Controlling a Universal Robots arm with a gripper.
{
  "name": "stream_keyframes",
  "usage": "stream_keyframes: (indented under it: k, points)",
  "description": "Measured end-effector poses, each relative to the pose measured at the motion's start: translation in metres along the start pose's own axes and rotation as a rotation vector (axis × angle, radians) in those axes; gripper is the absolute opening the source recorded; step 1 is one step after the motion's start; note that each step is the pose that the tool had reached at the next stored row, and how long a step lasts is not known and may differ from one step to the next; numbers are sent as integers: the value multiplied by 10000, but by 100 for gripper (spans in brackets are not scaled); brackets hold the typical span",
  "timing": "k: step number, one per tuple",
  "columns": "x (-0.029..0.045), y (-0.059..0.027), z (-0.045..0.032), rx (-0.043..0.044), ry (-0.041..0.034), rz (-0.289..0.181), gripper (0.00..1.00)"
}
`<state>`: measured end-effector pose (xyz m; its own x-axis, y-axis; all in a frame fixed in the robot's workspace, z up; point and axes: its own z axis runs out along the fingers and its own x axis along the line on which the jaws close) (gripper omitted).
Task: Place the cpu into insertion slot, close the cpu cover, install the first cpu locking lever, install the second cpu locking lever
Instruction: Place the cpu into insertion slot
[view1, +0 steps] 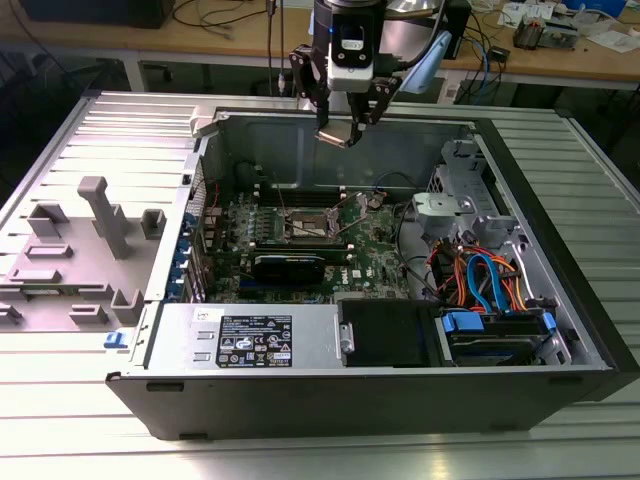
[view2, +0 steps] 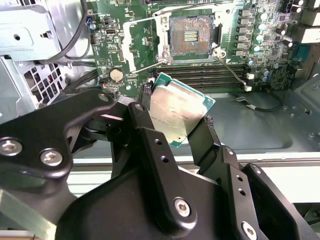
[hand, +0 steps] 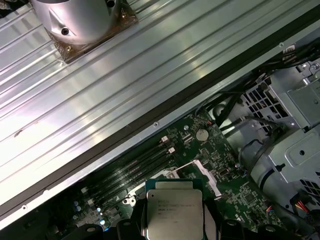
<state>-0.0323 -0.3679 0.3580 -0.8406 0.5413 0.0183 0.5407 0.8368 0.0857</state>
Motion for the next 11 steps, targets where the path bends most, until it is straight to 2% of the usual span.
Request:
stream_keyframes:
  k: [3,11]
  points:
    - [-1,0,0,-1,-15,172,55]
    - [-1,-2,11,-10,-84,1011,55]
